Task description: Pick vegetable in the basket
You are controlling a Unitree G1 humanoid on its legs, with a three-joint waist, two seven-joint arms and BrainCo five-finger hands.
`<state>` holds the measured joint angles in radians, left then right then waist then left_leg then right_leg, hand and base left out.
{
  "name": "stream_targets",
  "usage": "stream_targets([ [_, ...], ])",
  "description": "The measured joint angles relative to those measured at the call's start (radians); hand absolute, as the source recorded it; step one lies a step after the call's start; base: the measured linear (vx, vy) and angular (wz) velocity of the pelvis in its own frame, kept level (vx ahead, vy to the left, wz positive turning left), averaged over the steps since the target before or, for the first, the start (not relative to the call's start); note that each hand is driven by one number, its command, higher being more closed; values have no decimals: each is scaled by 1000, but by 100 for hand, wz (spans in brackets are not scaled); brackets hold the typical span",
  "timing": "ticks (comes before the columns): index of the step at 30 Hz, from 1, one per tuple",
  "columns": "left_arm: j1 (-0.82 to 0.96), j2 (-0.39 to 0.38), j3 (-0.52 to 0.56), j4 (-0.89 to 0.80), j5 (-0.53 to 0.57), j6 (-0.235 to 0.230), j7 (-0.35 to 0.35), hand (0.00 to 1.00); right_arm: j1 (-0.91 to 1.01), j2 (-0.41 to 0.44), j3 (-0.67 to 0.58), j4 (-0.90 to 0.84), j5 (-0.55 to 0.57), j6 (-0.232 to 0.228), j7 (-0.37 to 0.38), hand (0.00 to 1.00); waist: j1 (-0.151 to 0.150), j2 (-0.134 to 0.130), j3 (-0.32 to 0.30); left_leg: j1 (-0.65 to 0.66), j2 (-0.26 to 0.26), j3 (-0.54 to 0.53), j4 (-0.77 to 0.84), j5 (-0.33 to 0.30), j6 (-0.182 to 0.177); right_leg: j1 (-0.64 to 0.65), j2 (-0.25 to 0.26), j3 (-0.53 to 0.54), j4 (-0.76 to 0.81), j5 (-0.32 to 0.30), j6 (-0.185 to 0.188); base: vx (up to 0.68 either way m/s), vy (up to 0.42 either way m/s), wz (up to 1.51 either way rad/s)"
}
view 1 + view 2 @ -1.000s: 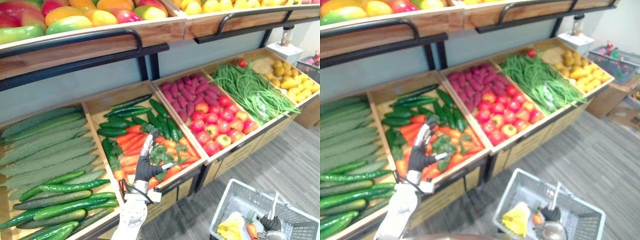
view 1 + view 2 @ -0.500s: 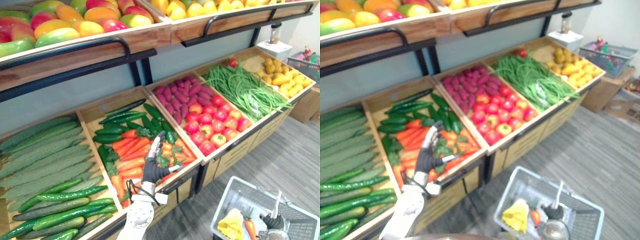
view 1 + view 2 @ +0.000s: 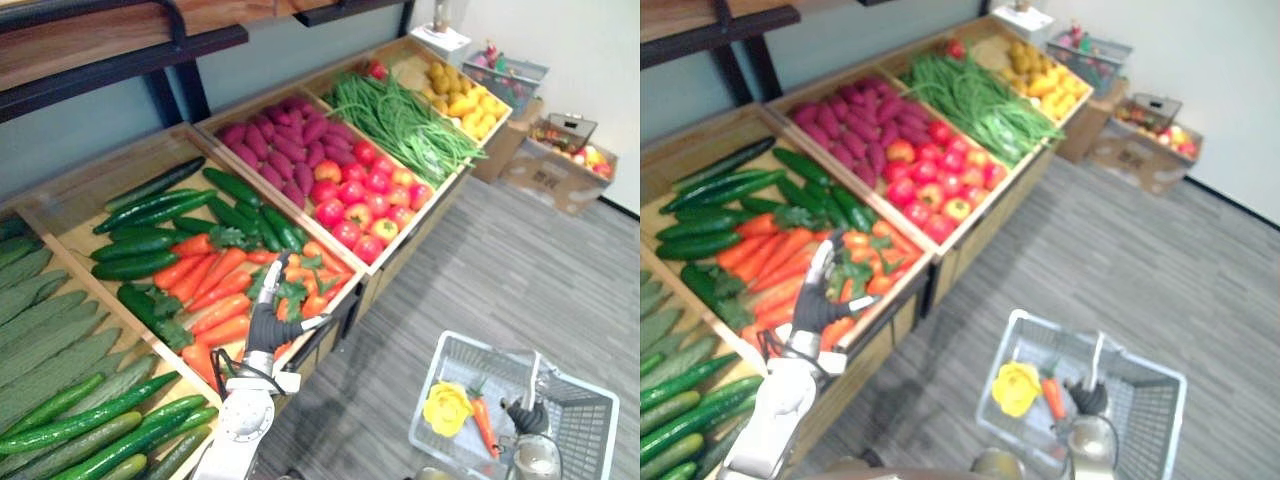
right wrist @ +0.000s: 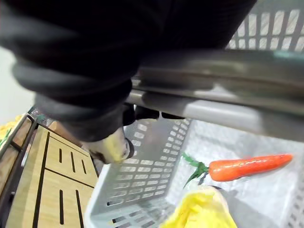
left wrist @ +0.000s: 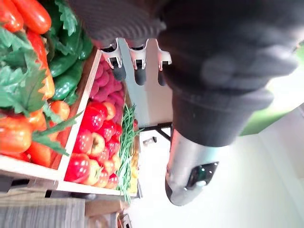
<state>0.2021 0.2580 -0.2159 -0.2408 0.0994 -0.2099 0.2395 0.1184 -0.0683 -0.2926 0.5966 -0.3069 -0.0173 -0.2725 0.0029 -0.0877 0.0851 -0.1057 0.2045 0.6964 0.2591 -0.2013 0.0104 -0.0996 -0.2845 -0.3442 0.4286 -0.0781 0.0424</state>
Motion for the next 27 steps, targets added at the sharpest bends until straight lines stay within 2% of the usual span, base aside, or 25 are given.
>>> stream_targets([
  [1, 1, 0, -10, 1, 0, 0, -5, 0, 1, -1, 2, 0, -1, 1, 0, 100, 1, 4, -4, -18, 2, 10, 14, 1, 0, -1, 0, 2, -28, -16, 22, -133, -107, -32],
  [3, 3, -16, -24, 19, 0, 0, -8, 0, 1, -25, 35, -2, -5, 5, 1, 100, 6, 17, -13, -52, 16, 61, 47, 9, -4, 2, 12, -2, -147, -63, 90, -144, -196, -54],
  [4, 4, -20, -24, 23, 1, 0, -8, 0, 1, -28, 41, -2, -6, 5, 2, 100, 7, 20, -14, -55, 20, 66, 52, 10, -6, 3, 16, -2, -161, -66, 94, -139, -277, -75],
  [6, 1, -40, -25, 53, 1, 1, -7, 0, 9, -45, 85, -14, -9, 6, 10, 100, 0, 52, -14, -66, 76, 88, 96, 23, -22, 32, 77, -6, -255, -71, 112, -116, -289, -53],
  [8, 3, -58, -56, 65, 1, 1, -7, 0, 49, -48, 102, -51, -8, 9, 14, 100, -18, 72, -14, -42, 112, 66, 103, 47, -38, 73, 120, -10, -275, -66, 100, -66, -233, -8],
  [10, 3, -61, -89, 65, 1, 0, -6, 0, 83, -50, 116, -96, -8, 5, 13, 100, -29, 78, -16, -10, 144, 23, 104, 78, -58, 116, 154, -16, -274, -79, 69, -59, -183, -2],
  [13, 2, -63, -114, 74, 3, 1, -6, 0, 98, -54, 136, -138, -9, -5, 5, 100, -34, 87, -15, 13, 177, -10, 111, 113, -59, 141, 187, -11, -266, -92, 38, -98, -178, -12],
  [15, 3, -63, -129, 95, 4, 1, -7, 0, 101, -54, 146, -151, -9, -6, 3, 100, -33, 92, -11, 38, 178, -45, 115, 142, -55, 159, 193, 9, -260, -98, 27, -103, -107, -25],
  [16, 10, -64, -135, 100, 4, 2, -7, 0, 94, -54, 146, -152, -9, -7, 1, 100, -28, 86, -5, 44, 171, -101, 129, 161, -53, 159, 191, 38, -253, -104, 17, -110, -51, -48],
  [19, 32, -64, -129, 100, 8, 2, -5, 0, 66, -58, 161, -151, -10, -6, -5, 100, -25, 103, 2, 38, 135, -301, 172, 211, -54, 153, 196, 132, -253, -103, 5, -110, -38, -85],
  [20, 46, -65, -124, 99, 27, 1, -1, 0, 60, -65, 182, -149, -10, -6, -9, 100, -18, 106, 4, 27, 108, -382, 186, 186, -66, 146, 189, 190, -254, -102, -5, -71, 39, -124],
  [21, 59, -69, -123, 95, 33, 0, 1, 0, 49, -76, 198, -148, -10, -6, -9, 100, -12, 109, 4, 26, 55, -451, 159, 125, -75, 112, 186, 249, -243, -101, -9, -42, 108, -140],
  [22, 66, -70, -122, 91, 33, 0, 7, 0, 41, -81, 202, -148, -10, -6, -9, 100, -5, 114, 7, 25, 17, -477, 109, 105, -75, 88, 190, 289, -236, -99, -12, 6, 147, -133],
  [23, 70, -78, -118, 87, 33, 0, 16, 0, 33, -96, 205, -149, -10, -6, -9, 100, -3, 133, 16, 28, -19, -494, 17, 117, -72, 65, 204, 318, -226, -96, -8, 36, 135, -97],
  [24, 72, -88, -111, 83, 33, 0, 18, 0, 30, -106, 206, -148, -10, -6, -9, 100, -3, 149, 22, 42, -24, -487, -22, 112, -75, 51, 218, 331, -214, -95, -6, 37, 118, -73],
  [25, 77, -102, -92, 82, 34, 0, 21, 0, 29, -116, 210, -142, -10, -2, -7, 100, -3, 169, 22, 71, -14, -488, -59, 79, -109, 37, 230, 344, -197, -98, 0, 67, 112, -49],
  [27, 78, -105, -49, 78, 34, 0, 31, 0, 27, -118, 221, -131, -10, 4, -6, 100, -2, 152, 36, 77, -37, -462, -78, 74, -116, 20, 217, 364, -204, -87, 23, 88, 135, -35],
])
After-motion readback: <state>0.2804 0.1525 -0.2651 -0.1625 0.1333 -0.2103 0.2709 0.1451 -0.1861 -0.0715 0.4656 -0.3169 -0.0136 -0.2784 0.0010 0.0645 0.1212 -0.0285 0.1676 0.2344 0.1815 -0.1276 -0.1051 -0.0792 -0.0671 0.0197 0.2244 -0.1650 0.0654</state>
